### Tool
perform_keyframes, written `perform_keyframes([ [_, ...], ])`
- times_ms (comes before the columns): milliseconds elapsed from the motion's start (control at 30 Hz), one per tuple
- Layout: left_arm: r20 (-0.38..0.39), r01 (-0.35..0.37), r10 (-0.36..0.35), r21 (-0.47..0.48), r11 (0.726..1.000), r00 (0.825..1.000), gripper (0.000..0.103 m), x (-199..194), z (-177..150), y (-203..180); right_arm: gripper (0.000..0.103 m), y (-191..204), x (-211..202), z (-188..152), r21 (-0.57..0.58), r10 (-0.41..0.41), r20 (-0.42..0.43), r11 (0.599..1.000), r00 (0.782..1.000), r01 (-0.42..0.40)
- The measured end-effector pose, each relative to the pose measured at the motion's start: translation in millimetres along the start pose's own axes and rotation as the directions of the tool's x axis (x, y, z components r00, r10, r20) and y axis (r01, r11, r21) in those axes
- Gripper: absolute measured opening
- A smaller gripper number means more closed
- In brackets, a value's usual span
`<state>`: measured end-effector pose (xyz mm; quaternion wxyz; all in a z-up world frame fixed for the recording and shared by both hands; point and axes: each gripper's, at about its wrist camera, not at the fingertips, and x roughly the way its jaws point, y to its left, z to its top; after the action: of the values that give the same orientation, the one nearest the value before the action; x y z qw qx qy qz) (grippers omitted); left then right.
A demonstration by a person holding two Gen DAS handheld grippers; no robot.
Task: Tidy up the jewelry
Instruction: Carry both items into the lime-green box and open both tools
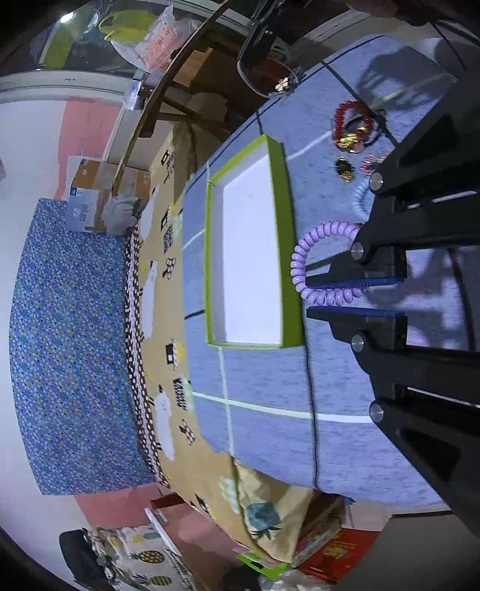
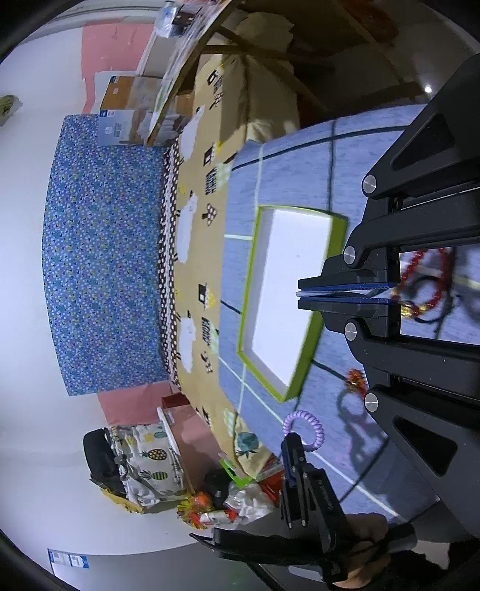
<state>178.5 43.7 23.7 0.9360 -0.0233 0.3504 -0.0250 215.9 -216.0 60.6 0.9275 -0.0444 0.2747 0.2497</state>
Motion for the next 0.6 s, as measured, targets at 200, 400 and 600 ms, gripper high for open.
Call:
perform_keyframes([
  [200, 0.001, 0.006, -0.006, 0.010, 1.000, 1.000, 0.009, 21, 25, 2, 0.002, -13, 32, 25, -0.005, 0.006, -0.005, 1.000, 1.000, -0.006],
  [400, -0.020, 0.000, 0.001, 0.021, 1.000, 1.000, 0.009, 55, 49, 4, 0.002, -29, 75, 43, -0.006, 0.001, -0.034, 1.000, 0.999, -0.002],
  [600, -0.050, -0.031, 0.032, 0.020, 0.999, 0.998, 0.009, 97, 70, 13, 0.002, -52, 123, 47, 0.016, -0.004, -0.087, 1.000, 0.996, 0.005],
])
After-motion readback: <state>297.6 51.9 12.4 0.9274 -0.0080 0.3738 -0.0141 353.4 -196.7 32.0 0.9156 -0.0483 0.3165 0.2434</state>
